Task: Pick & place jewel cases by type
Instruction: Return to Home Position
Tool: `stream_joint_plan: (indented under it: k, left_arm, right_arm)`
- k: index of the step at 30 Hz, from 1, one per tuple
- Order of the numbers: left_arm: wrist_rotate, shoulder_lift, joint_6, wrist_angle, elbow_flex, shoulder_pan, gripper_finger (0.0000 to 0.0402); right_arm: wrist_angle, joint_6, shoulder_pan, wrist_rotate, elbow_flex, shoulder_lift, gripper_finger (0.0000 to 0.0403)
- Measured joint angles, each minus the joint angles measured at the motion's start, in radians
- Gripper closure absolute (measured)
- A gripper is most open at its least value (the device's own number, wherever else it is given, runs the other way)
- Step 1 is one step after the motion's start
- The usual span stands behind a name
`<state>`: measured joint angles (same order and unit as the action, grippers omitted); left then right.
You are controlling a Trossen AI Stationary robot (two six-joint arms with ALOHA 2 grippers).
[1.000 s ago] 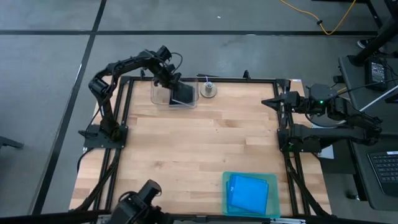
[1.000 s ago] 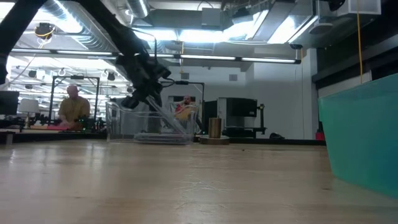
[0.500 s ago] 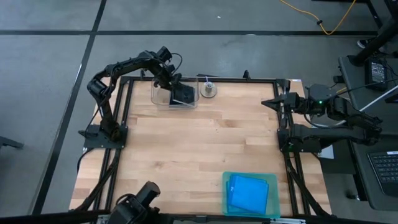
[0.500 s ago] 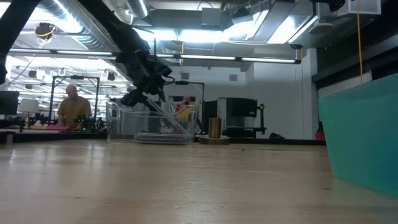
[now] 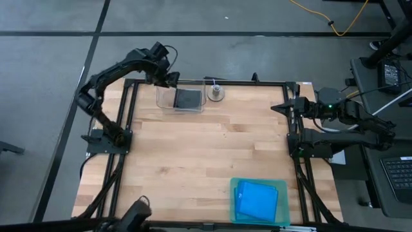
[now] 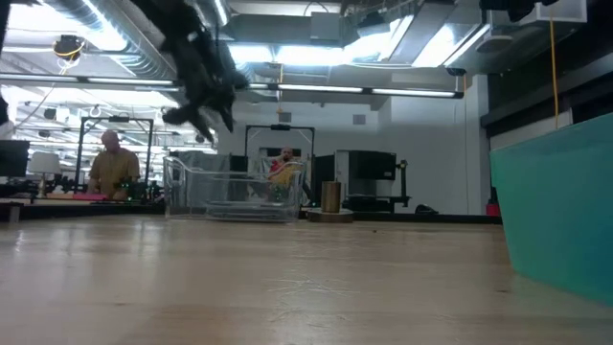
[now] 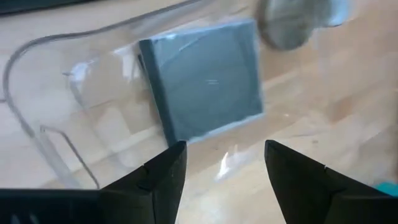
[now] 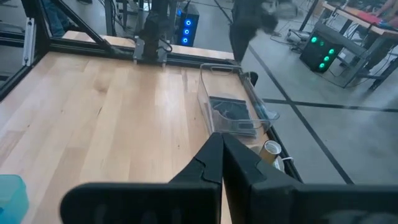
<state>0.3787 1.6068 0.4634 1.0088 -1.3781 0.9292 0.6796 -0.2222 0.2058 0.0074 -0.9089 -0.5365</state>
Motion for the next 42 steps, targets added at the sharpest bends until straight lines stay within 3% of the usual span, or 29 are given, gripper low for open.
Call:
stream_joint_plan:
  k: [6,12,14,18,21,25,28,32,37,42]
  left_arm:
    - [-0.002,-0.201,0.123,-0.030,0.000,-0.088,0.0203]
    - [-0.009,-0.413,0.178,-0.182,-0.001,-0.366,0.0247]
    - [-0.091,-0.456,0.207,-0.254,-0.002,-0.498,0.0274]
    - [-0.374,-0.505,0.257,-0.287,-0.002,-0.760,0.0348]
    - [-0.521,-0.543,0.257,-0.335,0.050,-0.927,0.0392]
    - [-0.634,-0.612,0.223,-0.501,0.246,-1.078,0.0400]
    - [-0.649,-0.701,0.197,-0.689,0.466,-1.111,0.0400]
    - [-0.557,-0.874,0.182,-0.965,0.774,-1.071,0.0401]
    - [-0.441,-1.177,0.180,-1.252,1.110,-0.995,0.0399]
    - [-0.372,-1.525,0.176,-1.274,1.294,-0.920,0.0399]
  right_arm:
    - [-0.005,0.002,0.000,0.000,0.000,0.000,0.0397]
    - [-0.040,-0.015,0.000,0.000,0.000,0.000,0.0397]
    - [-0.041,-0.030,0.000,0.000,0.000,0.000,0.0397]
    - [-0.041,-0.072,0.000,0.000,0.000,0.000,0.0397]
    - [-0.041,-0.107,0.000,0.001,0.000,0.000,0.0397]
    - [-0.048,-0.107,0.000,0.001,0.000,0.000,0.0397]
    - [-0.048,-0.105,0.000,0.001,0.000,0.000,0.0397]
    - [-0.047,-0.108,0.000,0.024,0.000,0.000,0.0397]
    - [-0.021,-0.100,0.000,0.168,0.000,0.000,0.0397]
    - [0.015,-0.029,0.000,0.209,0.000,0.003,0.0397]
